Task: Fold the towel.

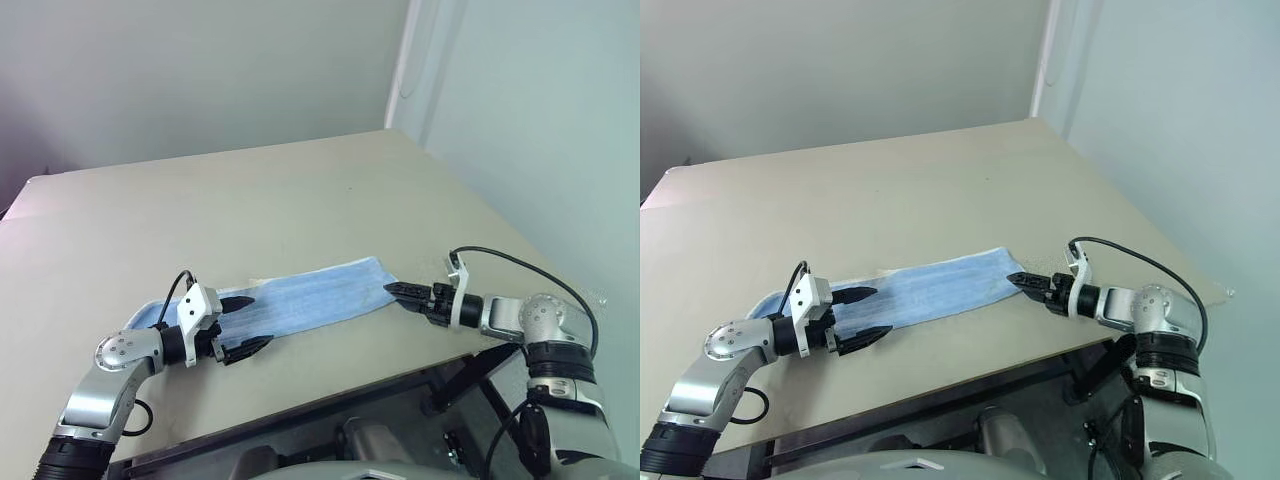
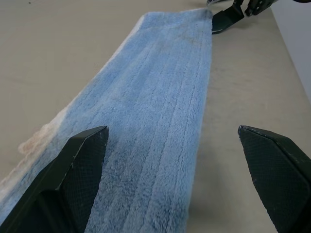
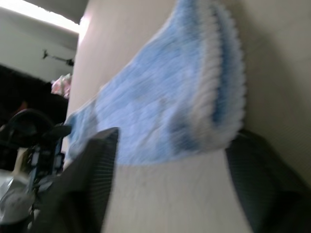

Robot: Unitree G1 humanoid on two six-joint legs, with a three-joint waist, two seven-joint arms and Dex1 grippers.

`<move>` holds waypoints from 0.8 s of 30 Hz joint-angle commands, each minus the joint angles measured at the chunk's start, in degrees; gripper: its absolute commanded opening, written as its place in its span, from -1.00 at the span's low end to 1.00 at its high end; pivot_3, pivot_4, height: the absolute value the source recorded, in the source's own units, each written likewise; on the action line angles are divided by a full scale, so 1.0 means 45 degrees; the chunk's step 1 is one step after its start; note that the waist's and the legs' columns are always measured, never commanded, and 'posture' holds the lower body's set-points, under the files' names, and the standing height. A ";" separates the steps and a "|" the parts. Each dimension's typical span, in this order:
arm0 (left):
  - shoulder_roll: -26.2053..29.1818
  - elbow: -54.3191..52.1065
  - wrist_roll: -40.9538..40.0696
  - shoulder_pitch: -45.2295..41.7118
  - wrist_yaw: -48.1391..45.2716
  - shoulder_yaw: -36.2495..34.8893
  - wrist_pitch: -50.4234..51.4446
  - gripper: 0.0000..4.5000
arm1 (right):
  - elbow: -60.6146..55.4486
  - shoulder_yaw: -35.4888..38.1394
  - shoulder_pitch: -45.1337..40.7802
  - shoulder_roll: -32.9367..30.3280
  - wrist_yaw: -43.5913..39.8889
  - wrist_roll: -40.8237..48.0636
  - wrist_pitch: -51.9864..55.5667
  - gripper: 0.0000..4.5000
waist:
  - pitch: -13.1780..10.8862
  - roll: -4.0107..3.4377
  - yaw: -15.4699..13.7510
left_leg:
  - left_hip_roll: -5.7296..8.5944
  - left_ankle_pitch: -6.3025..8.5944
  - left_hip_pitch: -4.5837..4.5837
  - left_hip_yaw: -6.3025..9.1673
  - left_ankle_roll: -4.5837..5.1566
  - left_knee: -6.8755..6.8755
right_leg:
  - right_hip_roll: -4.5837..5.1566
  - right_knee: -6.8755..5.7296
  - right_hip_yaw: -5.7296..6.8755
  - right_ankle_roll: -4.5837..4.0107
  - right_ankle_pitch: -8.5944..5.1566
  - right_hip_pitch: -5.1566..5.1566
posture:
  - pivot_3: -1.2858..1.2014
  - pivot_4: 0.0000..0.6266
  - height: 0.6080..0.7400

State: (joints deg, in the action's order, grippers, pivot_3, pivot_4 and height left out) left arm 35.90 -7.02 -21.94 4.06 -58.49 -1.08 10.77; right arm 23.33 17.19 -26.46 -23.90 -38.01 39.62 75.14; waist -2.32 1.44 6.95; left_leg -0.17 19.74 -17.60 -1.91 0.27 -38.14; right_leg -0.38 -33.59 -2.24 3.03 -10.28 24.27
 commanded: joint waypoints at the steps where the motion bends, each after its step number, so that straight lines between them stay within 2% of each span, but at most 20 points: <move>1: 0.0096 -0.0302 -0.0108 -0.0065 0.0076 -0.0333 -0.0153 1.00 | 0.0231 0.0173 -0.0502 0.0166 0.0348 -0.0095 -0.0438 -0.14 | -0.0029 -0.0046 0.0024 | -0.0024 0.0000 -0.0013 -0.0002 0.0001 0.0004 | -0.0006 0.0034 0.0025 0.0002 0.0001 0.0000 | 0.03 -1.00 1.00; 6: 0.0109 -0.0353 -0.0112 0.0119 0.0222 -0.0492 -0.0185 1.00 | 0.0034 0.0614 -0.0738 -0.0130 0.0195 0.0272 -0.0494 -0.93 | -0.0028 -0.0051 0.0025 | -0.0025 -0.0001 -0.0029 -0.0010 0.0004 0.0017 | -0.0001 0.0024 0.0034 0.0004 0.0004 0.0015 | 0.03 -1.00 1.00; 7: 0.0119 -0.0352 -0.0139 0.0123 0.0266 -0.0553 -0.0174 1.00 | 0.0018 0.0708 -0.0775 -0.0297 0.0062 0.0341 -0.0502 -0.98 | -0.0029 -0.0050 0.0002 | -0.0017 -0.0001 -0.0038 -0.0009 0.0005 0.0022 | 0.0001 0.0023 0.0024 0.0003 0.0004 0.0021 | 0.03 -1.00 1.00; 13: 0.0320 0.0043 -0.0133 -0.0023 0.0321 -0.1009 -0.0291 1.00 | -0.0047 0.0584 -0.0734 -0.2240 -0.1124 0.0211 -0.1190 -0.98 | -0.0064 -0.0114 -0.0359 | 0.0149 0.0018 -0.0197 0.0003 0.0047 0.0021 | 0.0031 -0.0055 -0.0125 0.0031 0.0100 0.0183 | 0.03 -1.00 1.00; 18: 0.0437 0.0274 -0.0149 -0.0152 0.0327 -0.1369 -0.0309 1.00 | -0.0932 -0.0044 -0.0503 -0.4443 -0.2927 0.0047 -0.1942 -0.98 | -0.0074 -0.0129 -0.0669 | 0.0154 0.0072 -0.0198 -0.0014 0.0143 0.0020 | 0.0031 -0.0007 -0.0126 0.0040 0.0098 0.0206 | 0.03 -1.00 1.00; 24: 0.0506 0.0733 -0.0045 -0.0429 0.0189 -0.1400 -0.0429 1.00 | -0.3898 -0.2799 0.0328 -0.5955 -0.4760 -0.1442 -0.4338 -0.98 | -0.0076 -0.0122 -0.0674 | 0.0148 0.0076 -0.0198 -0.0019 0.0150 0.0020 | 0.0027 0.0006 -0.0124 0.0015 0.0080 0.0196 | 0.03 -1.00 1.00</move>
State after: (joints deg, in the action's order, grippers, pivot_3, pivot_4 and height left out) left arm 37.58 -3.30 -21.92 3.45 -57.39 -6.07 9.89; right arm 11.26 8.16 -25.40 -49.70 -57.39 34.98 59.17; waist -2.66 0.89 3.92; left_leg 0.47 20.08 -18.51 -2.00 0.95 -38.05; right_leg -0.28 -33.57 -2.80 3.06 -9.95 25.10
